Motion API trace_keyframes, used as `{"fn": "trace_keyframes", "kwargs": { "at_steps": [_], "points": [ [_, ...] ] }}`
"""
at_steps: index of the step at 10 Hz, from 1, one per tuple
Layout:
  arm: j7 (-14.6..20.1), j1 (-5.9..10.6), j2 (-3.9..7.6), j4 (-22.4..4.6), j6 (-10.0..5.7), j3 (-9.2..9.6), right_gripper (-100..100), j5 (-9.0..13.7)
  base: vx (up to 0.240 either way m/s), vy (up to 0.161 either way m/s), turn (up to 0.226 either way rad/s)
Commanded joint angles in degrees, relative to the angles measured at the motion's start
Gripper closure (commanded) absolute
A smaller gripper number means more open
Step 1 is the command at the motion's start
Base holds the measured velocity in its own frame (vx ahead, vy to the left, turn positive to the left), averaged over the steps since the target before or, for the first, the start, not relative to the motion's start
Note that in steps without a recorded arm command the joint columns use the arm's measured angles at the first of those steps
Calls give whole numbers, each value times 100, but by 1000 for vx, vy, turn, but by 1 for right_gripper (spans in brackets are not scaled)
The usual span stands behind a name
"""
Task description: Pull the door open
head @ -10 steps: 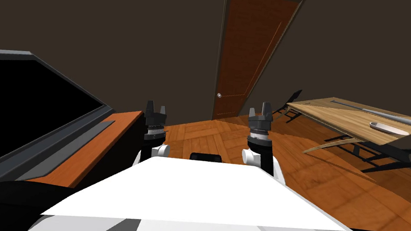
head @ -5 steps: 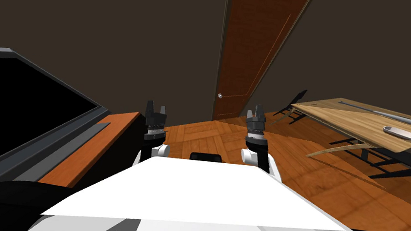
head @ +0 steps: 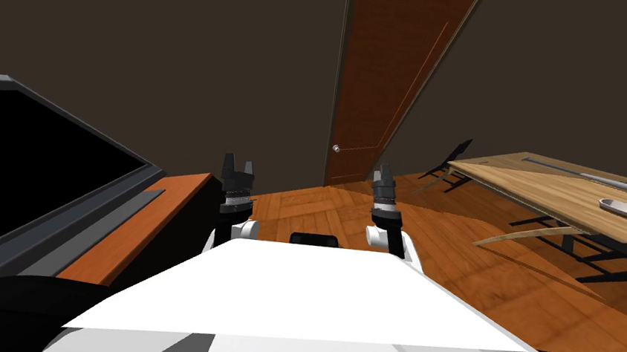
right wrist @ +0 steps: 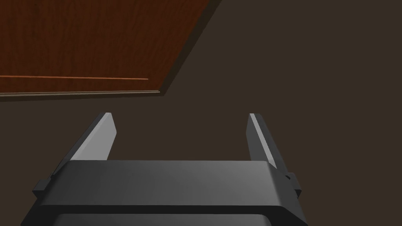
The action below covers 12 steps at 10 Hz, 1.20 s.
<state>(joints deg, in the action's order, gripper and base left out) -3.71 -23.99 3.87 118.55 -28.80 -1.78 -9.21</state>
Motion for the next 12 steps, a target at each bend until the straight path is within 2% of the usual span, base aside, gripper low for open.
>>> {"fn": "trace_keyframes", "kwargs": {
  "at_steps": [1, 12],
  "points": [
    [-159, 67, 37, -213, -74, -38, -100, -32, 108, -9, 15],
    [-1255, 538, 168, -1584, -455, -193, -100, -322, 98, -13, 15]
  ]
}}
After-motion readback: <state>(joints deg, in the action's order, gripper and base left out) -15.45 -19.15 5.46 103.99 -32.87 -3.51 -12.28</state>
